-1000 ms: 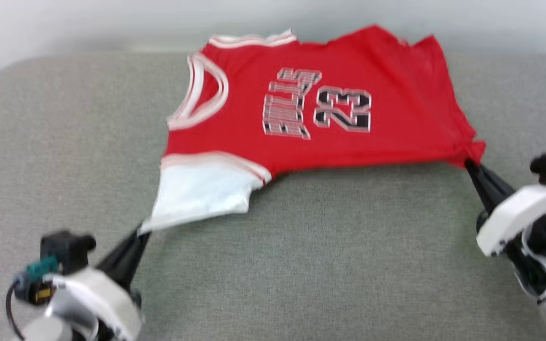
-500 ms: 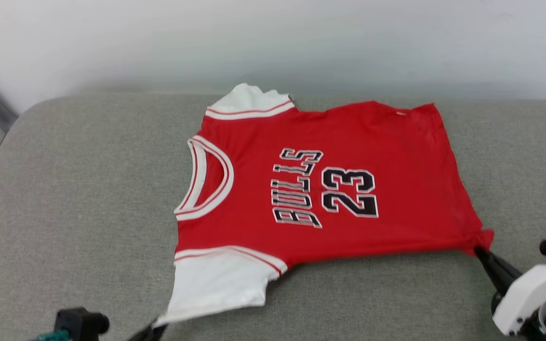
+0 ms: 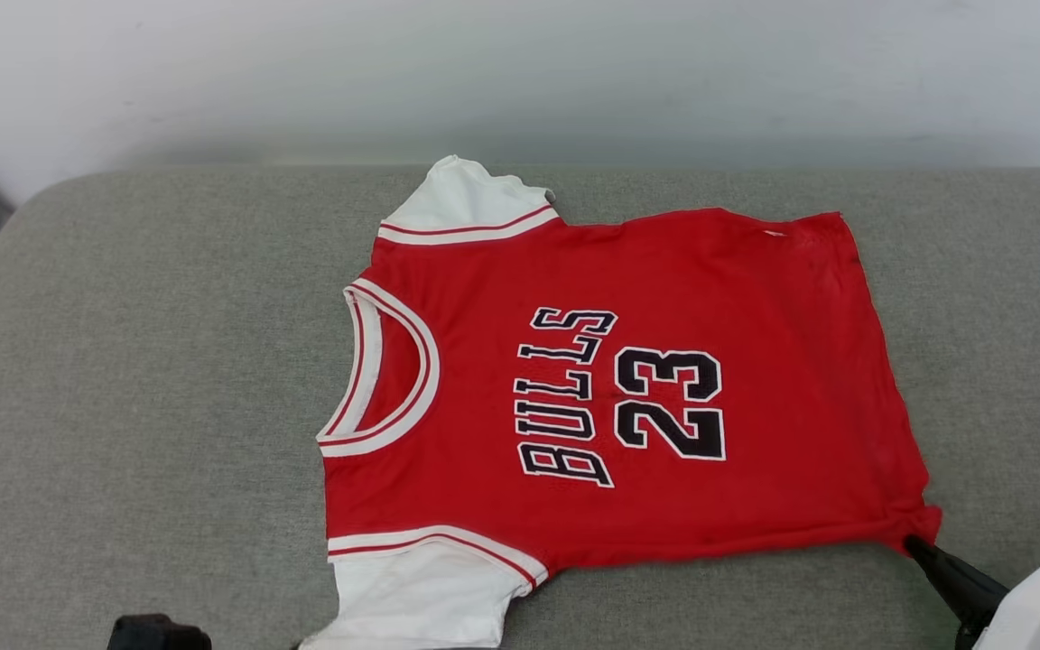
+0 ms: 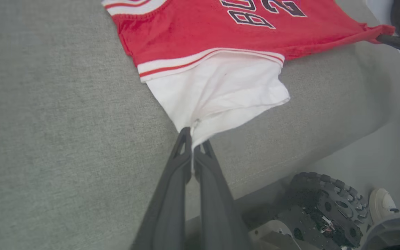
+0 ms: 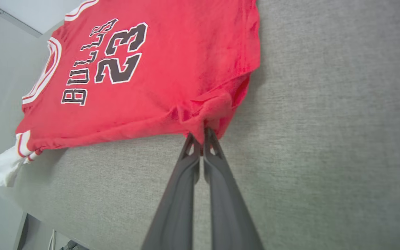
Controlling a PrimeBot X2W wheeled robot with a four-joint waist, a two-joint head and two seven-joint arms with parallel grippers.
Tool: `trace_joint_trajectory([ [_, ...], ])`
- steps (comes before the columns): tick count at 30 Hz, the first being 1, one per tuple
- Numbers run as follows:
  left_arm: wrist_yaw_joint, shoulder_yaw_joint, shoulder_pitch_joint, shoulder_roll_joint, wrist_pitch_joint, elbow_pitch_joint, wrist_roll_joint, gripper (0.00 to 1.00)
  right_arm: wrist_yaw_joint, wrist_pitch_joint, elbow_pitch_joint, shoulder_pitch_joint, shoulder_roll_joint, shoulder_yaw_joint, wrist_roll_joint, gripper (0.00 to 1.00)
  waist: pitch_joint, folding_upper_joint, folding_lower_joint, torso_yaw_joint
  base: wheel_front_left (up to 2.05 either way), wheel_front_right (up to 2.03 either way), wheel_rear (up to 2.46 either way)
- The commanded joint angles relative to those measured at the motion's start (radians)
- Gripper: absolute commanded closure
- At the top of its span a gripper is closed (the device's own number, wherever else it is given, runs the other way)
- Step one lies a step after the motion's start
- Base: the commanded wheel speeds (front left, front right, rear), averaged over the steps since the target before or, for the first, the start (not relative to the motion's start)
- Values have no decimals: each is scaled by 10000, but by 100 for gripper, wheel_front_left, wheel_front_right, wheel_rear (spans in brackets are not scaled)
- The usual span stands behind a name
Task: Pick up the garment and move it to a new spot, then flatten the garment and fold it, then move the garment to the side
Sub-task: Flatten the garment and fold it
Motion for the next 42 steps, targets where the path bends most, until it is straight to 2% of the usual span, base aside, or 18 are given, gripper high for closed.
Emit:
trace_joint_trajectory([
  [1, -10, 150, -260, 70, -156, -11, 139, 100, -4, 200, -245, -6, 154, -102, 163, 100, 62, 0, 1, -64, 0, 0, 0],
  [9, -193, 801, -1420, 103, -546, 27, 495, 100, -4, 1134, -985, -703, 445, -612, 83, 100, 420, 0, 1, -216, 0, 0, 0],
  [20, -985, 1109, -3773, -197, -104, 1202, 683, 100, -4, 2218, -811, -2587, 740, -554, -1078, 100, 1589, 0, 1, -413, 0, 0, 0],
  [32, -1735, 727, -6107, -822, 863, 3108, 1020, 100, -4, 2620, 150, -4216, 1011, -386, -2122, 100, 2523, 0, 1, -568, 0, 0, 0],
  [40, -2076, 231, -7257, -1723, 880, 4820, 1319, 99, -4, 2762, 1092, -4784, 1019, -29, -2666, 100, 2730, 0, 1, -513, 0, 0, 0],
  [41, -2067, 214, -7343, -1831, 821, 5017, 1372, 62, -5, 2737, 1181, -4791, 1014, 0, -2712, 100, 2716, 0, 1, -498, 0, 0, 0],
  [42, -2058, 197, -7398, -1959, 778, 5235, 1373, 0, -5, 2730, 1286, -4795, 1022, 2, -2765, 100, 2694, 0, 1, -485, 0, 0, 0],
])
